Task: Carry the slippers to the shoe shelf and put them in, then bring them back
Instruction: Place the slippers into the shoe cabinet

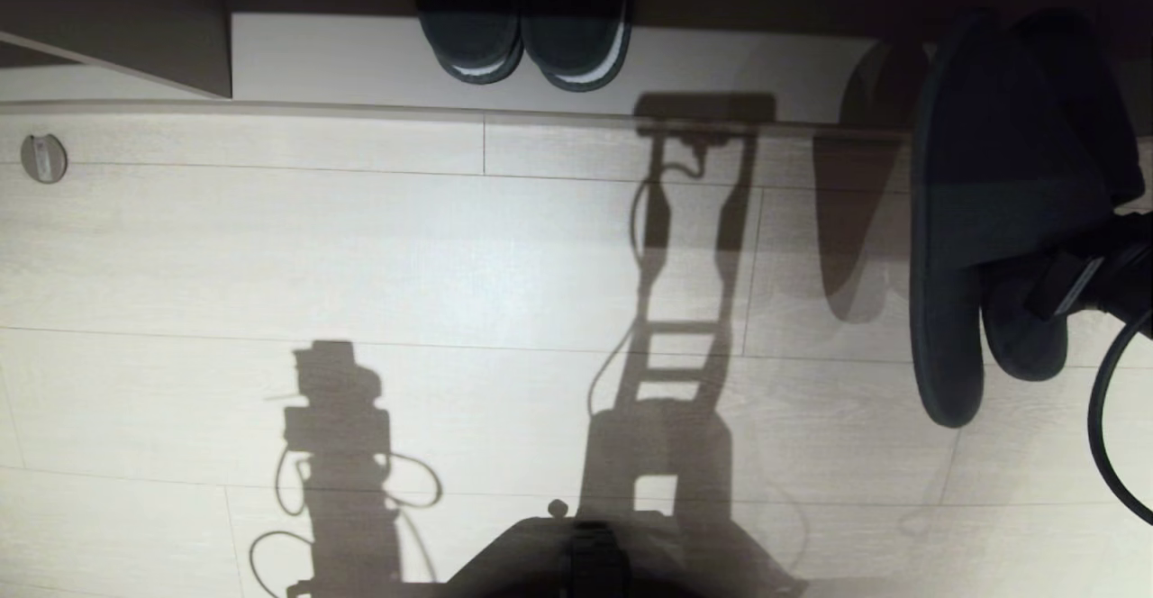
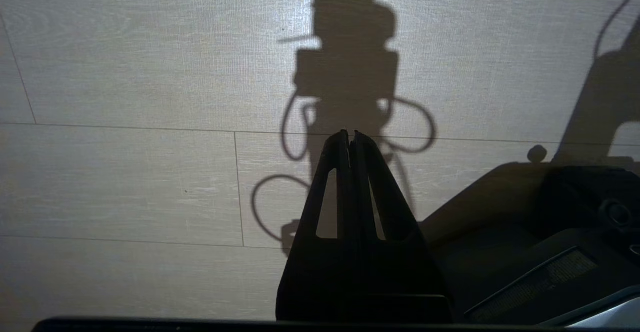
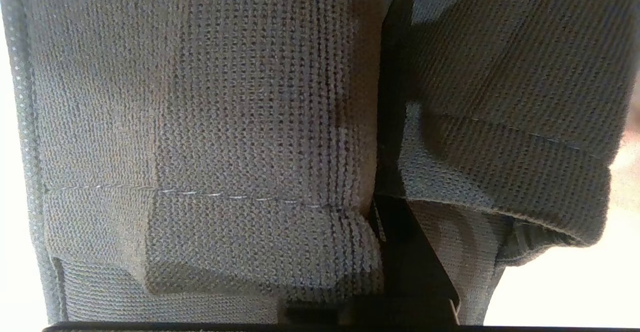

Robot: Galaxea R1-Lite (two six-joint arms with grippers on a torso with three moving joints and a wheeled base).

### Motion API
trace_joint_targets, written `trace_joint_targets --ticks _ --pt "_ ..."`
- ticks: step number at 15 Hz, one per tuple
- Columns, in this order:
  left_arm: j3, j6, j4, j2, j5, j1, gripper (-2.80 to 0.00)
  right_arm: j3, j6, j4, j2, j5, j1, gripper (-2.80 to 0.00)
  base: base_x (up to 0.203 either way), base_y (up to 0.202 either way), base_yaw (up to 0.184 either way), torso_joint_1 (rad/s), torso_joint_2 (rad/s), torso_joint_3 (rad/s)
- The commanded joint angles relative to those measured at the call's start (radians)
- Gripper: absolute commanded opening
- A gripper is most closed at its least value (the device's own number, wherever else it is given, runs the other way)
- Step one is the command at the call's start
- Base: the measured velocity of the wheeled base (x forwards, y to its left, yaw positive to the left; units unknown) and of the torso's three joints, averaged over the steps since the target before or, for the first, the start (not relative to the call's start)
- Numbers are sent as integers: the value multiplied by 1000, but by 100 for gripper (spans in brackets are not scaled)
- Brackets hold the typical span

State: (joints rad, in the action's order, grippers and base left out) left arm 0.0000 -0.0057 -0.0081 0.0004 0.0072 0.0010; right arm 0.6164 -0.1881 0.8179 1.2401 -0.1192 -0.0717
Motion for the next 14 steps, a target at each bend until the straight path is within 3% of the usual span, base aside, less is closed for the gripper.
trace_joint_targets --ticks 1,9,14 --pt "0 0 -1 0 0 1 -280 42 -2 28 88 -2 -1 -280 0 0 0 0 0 0" --pt "0 1 -1 0 0 1 -280 345 -4 61 290 1 0 -280 0 0 0 0 0 0" --pt "0 0 -1 0 0 1 -280 588 -39 -2 391 1 0 -280 0 0 0 0 0 0"
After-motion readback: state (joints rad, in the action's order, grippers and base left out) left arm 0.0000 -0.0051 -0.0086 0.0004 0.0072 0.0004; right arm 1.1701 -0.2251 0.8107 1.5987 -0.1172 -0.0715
